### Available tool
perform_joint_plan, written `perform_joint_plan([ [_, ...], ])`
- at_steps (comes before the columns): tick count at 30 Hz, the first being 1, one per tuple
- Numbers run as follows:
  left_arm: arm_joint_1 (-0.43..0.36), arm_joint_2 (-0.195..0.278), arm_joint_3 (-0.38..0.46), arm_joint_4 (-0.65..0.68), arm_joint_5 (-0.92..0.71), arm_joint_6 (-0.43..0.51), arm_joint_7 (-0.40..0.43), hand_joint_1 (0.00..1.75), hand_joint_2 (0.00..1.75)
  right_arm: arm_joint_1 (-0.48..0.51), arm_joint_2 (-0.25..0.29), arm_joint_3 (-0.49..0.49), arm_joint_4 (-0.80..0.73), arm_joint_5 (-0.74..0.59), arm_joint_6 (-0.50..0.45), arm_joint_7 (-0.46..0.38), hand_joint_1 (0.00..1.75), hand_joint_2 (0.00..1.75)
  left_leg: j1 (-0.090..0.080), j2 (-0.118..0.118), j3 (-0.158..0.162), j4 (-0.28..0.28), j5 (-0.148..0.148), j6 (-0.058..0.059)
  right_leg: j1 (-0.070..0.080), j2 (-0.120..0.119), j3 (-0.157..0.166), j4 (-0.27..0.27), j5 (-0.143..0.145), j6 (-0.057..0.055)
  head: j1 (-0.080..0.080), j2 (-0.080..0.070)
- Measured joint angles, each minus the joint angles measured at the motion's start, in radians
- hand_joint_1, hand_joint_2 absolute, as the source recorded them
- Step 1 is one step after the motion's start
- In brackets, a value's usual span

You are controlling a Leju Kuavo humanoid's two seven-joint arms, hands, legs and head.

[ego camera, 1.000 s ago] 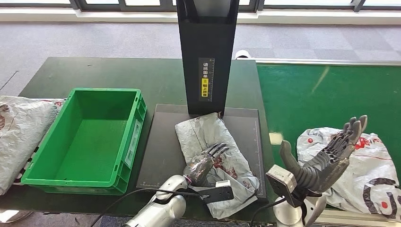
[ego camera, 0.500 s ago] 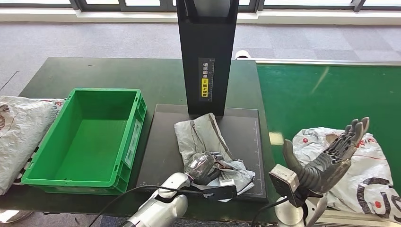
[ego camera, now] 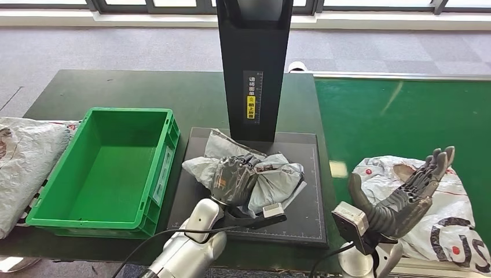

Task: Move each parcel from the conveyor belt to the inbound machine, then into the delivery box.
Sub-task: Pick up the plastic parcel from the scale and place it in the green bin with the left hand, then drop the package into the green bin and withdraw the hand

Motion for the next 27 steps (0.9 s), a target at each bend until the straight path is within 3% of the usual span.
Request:
perform_joint_plan([
  [7, 0.038, 0.01, 0.088, -0.207, -0.041, 0.003, -0.044, 1.75, 1.75, 0.003, 0.0, 0.0, 0.0, 0.0, 0.0, 0.0, 0.0, 1.75, 0.0, 0.0, 0.0, 0.0, 0.0, 0.0, 0.0, 0.0, 0.0, 0.0, 0.0, 0.0, 0.0, 0.0],
  [11, 0.07, 0.005, 0.162, -0.372, -0.043, 0.003, -0.182, 1.75, 1.75, 0.011, 0.0, -0.002, -0.002, -0.005, 0.0, 0.0, 0.0, 1.75, 0.0, 0.001, -0.001, 0.0, 0.0, 0.0, 0.0, 0.0, -0.001, 0.0, 0.0, 0.0, 0.0, 0.0],
  [15, 0.101, 0.008, 0.229, -0.619, 0.096, 0.004, -0.36, 1.75, 1.75, 0.022, 0.0, -0.007, -0.009, -0.026, 0.0, 0.0, 0.0, 1.75, 0.0, 0.001, -0.001, 0.0, 0.0, 0.0, 0.0, 0.001, -0.001, 0.0, 0.0, 0.0, 0.0, 0.0],
  [19, 0.123, 0.012, 0.272, -0.811, 0.163, 0.004, -0.406, 1.75, 1.75, 0.027, 0.0, -0.008, -0.018, -0.033, 0.0, 0.0, 0.0, 1.75, 0.0, 0.001, -0.001, 0.0, 0.0, 0.0, 0.001, 0.001, -0.001, 0.0, -0.001, 0.0, 0.0, 0.0],
  [27, 0.14, 0.016, 0.374, -0.84, 0.314, 0.004, -0.49, 1.75, 1.75, 0.056, 0.0, -0.008, -0.058, -0.036, 0.0, -0.002, 0.0, 1.75, 0.0, 0.001, 0.0, 0.0, 0.0, 0.0, 0.001, 0.0, 0.0, 0.0, -0.001, 0.001, 0.0, 0.0],
])
